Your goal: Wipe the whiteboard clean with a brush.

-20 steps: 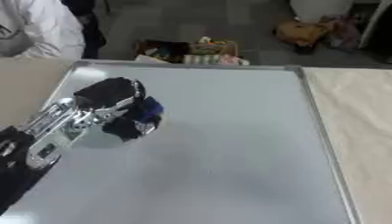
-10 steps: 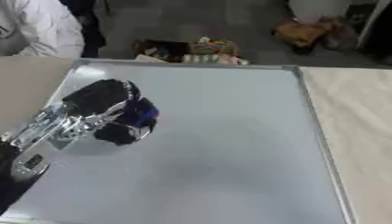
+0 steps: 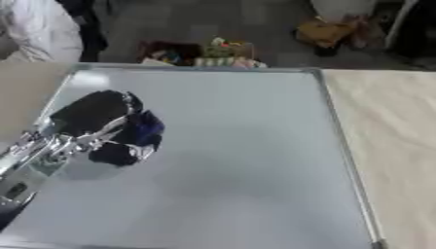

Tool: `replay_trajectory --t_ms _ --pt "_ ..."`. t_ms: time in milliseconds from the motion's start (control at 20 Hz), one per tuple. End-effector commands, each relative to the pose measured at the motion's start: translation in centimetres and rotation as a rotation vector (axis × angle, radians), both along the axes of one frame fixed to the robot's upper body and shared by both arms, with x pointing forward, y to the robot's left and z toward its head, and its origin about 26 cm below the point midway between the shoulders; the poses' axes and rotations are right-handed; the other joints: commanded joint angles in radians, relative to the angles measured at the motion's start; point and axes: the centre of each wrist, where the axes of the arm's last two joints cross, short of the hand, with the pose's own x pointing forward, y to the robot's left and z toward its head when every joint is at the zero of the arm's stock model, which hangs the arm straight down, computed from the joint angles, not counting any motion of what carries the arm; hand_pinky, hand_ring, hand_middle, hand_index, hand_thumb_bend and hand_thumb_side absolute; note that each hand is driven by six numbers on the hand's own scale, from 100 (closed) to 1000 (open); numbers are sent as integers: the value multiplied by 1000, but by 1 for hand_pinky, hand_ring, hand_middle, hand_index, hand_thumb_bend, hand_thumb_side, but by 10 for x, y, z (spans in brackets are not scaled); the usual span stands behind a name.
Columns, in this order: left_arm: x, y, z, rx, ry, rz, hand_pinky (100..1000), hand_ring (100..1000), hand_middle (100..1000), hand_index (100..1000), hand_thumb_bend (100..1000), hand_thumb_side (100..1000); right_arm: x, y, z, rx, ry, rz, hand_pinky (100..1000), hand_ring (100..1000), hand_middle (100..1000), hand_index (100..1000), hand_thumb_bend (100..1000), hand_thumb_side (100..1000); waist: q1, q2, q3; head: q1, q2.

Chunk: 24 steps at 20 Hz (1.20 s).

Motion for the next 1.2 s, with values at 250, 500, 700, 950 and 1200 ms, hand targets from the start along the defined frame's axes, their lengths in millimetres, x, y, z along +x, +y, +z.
replay_trajectory --t_ms 250,500,700,950,1200 --pt "-9 -2 10 62 13 -97 281 446 373 446 100 631 -5 -1 9 -19 -24 -4 832 792 780 865 100 1000 0 -28 -7 -2 -4" --pt "-13 -9 8 103 68 -158 287 448 376 448 100 638 -4 -1 9 -18 -22 -3 832 792 779 865 100 1000 -1 -25 -6 3 -3" --pt "-13 -11 3 146 105 -178 294 452 380 451 100 636 -4 -1 8 -17 -22 -3 832 792 779 865 100 1000 -2 -22 -10 6 -1" --pt "-12 -11 -4 189 136 -197 297 453 381 452 100 637 -4 -1 8 -17 -22 -4 832 792 778 864 100 1000 -2 -20 -13 7 1" --pt "-12 -11 -12 228 184 -222 303 457 387 454 102 650 -4 -1 8 -18 -22 -3 831 792 778 864 100 1000 -2 -20 -16 8 2"
